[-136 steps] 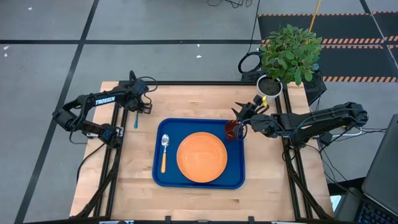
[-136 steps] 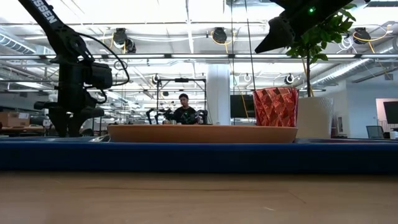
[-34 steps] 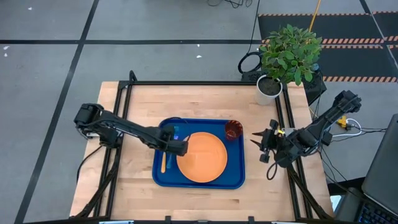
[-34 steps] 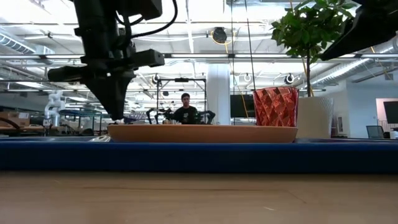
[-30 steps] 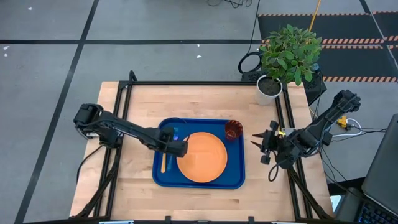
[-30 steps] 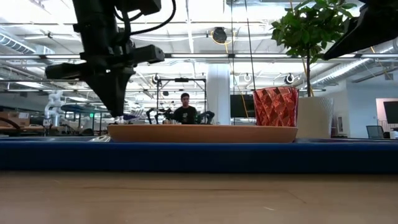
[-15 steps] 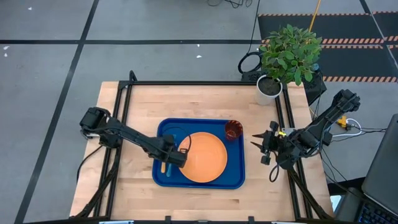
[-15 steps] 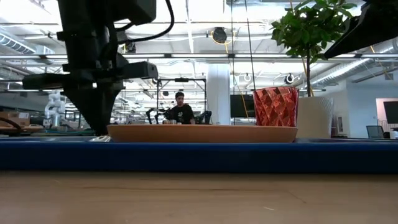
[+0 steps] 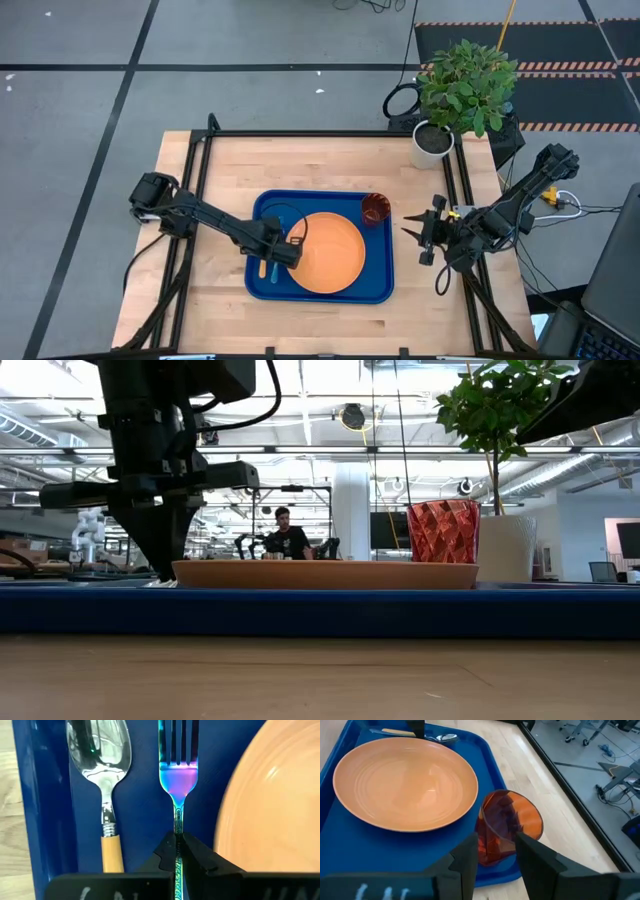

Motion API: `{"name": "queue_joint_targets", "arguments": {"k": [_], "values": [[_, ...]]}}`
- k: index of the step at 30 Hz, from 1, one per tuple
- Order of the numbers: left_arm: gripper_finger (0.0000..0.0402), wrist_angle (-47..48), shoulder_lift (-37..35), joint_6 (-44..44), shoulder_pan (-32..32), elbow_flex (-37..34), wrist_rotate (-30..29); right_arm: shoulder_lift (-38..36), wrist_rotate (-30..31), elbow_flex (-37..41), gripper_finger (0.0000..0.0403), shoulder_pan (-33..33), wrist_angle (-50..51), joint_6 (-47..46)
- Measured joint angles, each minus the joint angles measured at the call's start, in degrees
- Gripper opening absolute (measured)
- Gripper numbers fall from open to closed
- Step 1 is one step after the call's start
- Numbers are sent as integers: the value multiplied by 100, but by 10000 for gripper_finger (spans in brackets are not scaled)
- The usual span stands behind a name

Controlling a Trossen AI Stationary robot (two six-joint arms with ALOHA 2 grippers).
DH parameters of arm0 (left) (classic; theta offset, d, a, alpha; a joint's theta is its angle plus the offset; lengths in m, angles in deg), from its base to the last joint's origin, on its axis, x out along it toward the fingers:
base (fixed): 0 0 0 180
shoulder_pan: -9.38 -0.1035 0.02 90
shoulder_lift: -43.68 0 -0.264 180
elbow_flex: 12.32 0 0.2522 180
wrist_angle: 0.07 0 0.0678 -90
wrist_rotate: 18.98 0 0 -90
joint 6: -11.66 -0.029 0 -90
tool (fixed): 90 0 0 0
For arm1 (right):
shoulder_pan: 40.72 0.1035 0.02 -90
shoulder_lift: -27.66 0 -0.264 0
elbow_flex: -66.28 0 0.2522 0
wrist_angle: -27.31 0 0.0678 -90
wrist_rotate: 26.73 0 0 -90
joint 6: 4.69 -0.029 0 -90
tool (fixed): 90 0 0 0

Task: Pick and place plate/cup/fork/spoon on tray
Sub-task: Put the blue fork on the blue serving tray to the left of the orange plate

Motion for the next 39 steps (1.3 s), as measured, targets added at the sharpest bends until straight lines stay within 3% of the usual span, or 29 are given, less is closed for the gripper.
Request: {"name": "queue_joint_targets", "arguments": {"k": [14, 39], "values": [[15, -183, 581, -28, 4, 22, -88, 2, -17, 0, 125, 0, -214, 80], [20, -160, 492, -61, -110, 1, -17, 0, -24, 0, 125, 0, -175, 47]]}}
